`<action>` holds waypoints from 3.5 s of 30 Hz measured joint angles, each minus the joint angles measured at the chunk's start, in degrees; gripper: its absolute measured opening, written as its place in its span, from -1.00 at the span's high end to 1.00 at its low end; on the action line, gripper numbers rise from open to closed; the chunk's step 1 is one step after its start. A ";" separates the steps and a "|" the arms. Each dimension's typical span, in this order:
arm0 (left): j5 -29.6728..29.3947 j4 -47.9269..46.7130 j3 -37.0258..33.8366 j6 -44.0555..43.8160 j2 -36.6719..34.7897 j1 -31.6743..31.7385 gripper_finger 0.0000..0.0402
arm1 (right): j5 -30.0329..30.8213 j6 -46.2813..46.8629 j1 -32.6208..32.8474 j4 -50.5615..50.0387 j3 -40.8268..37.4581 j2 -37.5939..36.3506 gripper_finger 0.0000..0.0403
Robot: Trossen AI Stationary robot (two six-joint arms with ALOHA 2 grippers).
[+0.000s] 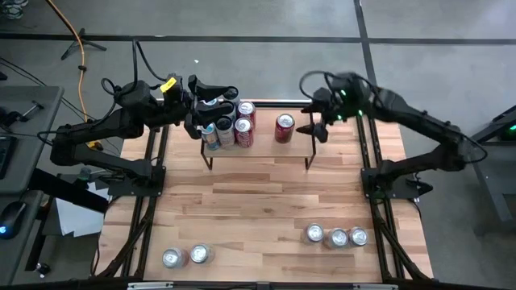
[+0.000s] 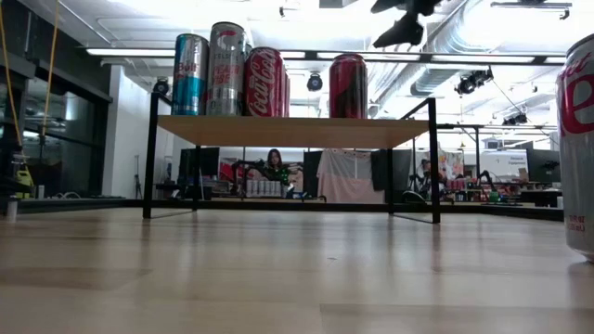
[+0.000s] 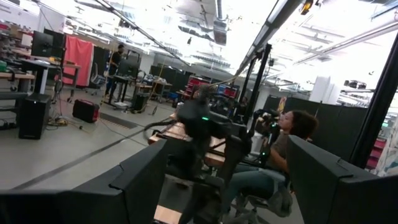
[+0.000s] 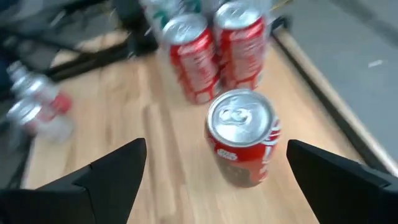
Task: Place canned beverage on shelf
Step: Put the red-white soda can aligned with the other red-white soda cans on the shelf
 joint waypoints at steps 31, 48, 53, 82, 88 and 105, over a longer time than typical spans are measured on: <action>0.02 -0.05 0.00 0.07 0.00 0.00 -0.31 | -8.89 -28.31 -2.61 -31.74 31.95 34.08 -0.84; 0.03 -1.75 0.00 0.26 0.02 0.00 -0.31 | 6.74 0.46 2.26 -26.61 32.06 33.88 -0.52; 0.04 -1.73 0.00 2.01 0.02 0.01 -0.31 | 19.02 11.81 4.66 -25.27 32.06 33.90 -0.52; 0.04 -1.70 0.00 2.04 0.02 0.02 -0.31 | 21.00 24.26 6.40 -25.85 31.97 34.00 -0.53; 0.04 -1.67 0.00 2.05 0.02 0.02 -0.31 | 19.81 34.10 5.78 -26.21 31.97 33.99 -0.53; 0.04 -1.62 0.00 2.05 0.02 0.01 -0.31 | 16.94 27.91 4.92 -24.75 31.88 34.08 -0.77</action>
